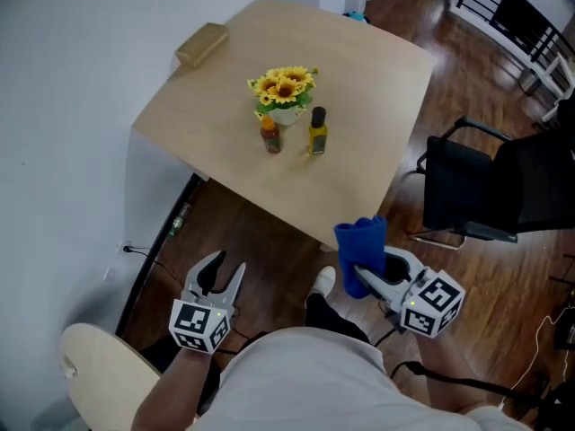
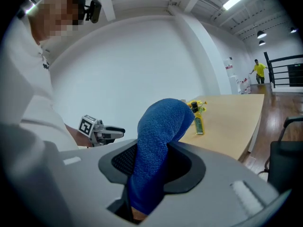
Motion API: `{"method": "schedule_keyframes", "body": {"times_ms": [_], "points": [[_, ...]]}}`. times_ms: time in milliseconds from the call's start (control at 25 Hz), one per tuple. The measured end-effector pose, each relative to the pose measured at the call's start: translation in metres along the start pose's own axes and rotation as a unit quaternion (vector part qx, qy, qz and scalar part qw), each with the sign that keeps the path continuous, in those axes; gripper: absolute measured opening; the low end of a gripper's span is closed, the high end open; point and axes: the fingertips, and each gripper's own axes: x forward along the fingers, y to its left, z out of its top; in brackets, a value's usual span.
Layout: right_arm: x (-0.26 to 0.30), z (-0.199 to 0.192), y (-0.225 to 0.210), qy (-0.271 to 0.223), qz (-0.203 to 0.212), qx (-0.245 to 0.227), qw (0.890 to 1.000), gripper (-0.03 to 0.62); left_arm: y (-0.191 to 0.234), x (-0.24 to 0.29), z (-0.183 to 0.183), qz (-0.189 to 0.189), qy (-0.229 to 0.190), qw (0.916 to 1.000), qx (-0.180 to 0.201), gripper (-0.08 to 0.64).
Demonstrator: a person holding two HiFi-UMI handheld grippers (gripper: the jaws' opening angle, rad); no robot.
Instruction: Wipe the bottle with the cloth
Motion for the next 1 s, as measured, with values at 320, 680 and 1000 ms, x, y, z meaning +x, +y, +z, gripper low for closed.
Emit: {"method": "schedule_keyframes", "body": {"times_ms": [320, 680, 1000], "points": [[-0.039, -0.081, 0.15, 0.005, -0.002, -0.022, 1.0, 0.153, -0.076, -0.141, -0.051, -0.068, -0.062, 0.9957, 0.005, 0.187], [-0.101, -0.153, 0.263, 0.018, -0.008, -0.011, 1.0, 0.153, -0.131, -0.259, -0.107, -0.096, -0.07, 0.9929, -0.002, 0.173], [-0.173, -0.166, 0.284, -0.002, -0.008, -0.034, 0.999, 0.153, -0.2, -0.292, -0.103, -0.094, -0.096, 0.9909, -0.005, 0.173]]}}
